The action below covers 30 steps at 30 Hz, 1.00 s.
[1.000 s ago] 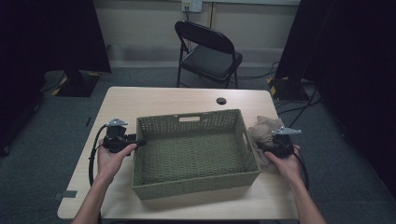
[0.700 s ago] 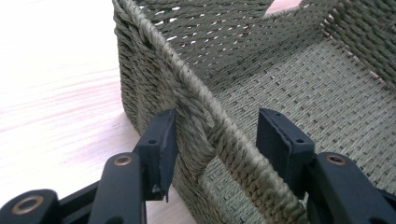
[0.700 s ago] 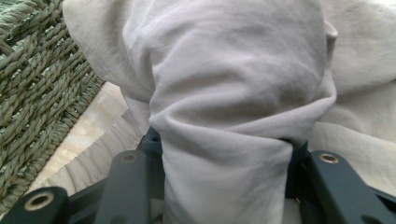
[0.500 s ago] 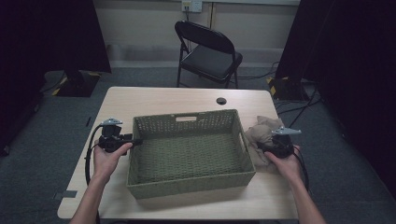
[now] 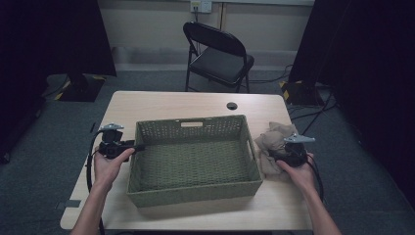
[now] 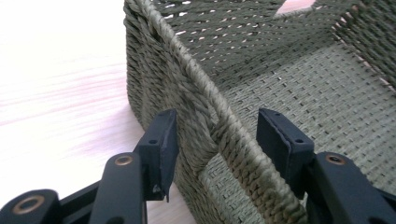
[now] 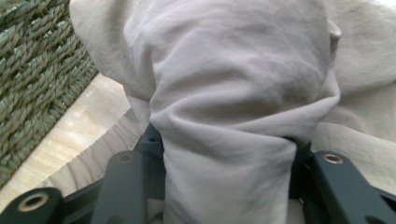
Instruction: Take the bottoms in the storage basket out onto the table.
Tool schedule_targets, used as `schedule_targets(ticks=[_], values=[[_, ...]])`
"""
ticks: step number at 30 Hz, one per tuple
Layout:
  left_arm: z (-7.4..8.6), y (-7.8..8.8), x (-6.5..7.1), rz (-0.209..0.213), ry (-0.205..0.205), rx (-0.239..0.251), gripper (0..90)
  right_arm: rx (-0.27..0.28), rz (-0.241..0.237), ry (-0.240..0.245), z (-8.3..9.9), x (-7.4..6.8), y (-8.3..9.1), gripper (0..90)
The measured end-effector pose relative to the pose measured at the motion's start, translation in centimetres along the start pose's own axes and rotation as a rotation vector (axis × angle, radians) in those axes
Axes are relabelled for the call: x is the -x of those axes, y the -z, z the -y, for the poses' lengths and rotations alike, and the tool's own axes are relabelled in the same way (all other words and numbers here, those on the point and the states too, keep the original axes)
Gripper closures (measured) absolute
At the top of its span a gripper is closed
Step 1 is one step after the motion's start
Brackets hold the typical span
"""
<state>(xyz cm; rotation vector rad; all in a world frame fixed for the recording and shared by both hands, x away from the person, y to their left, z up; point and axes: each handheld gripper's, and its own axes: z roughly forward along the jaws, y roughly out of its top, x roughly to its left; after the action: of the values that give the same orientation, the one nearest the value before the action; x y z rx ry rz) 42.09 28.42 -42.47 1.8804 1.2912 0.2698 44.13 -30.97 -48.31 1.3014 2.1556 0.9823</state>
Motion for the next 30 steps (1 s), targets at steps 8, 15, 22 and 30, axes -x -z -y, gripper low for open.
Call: schedule_targets(ticks=[8, 15, 22, 30], values=[[0.3, 0.6, -1.2, -0.002, 0.037, 0.011, 49.2, 0.006, -0.020, 0.019, 0.0, -0.6, -0.1, 45.5], [0.3, 1.0, -2.0, -0.025, 0.053, 0.016, 49.1, 0.009, -0.048, 0.038, 0.0, -1.3, -0.2, 43.8], [0.4, 1.5, -3.0, -0.108, 0.066, 0.038, 50.5, 0.017, -0.066, 0.056, -0.1, -1.9, -0.3, 42.5], [0.8, 1.8, -3.3, -0.069, 0.078, 0.084, 52.4, 0.016, -0.083, 0.040, -0.2, -2.0, -0.3, 34.4]])
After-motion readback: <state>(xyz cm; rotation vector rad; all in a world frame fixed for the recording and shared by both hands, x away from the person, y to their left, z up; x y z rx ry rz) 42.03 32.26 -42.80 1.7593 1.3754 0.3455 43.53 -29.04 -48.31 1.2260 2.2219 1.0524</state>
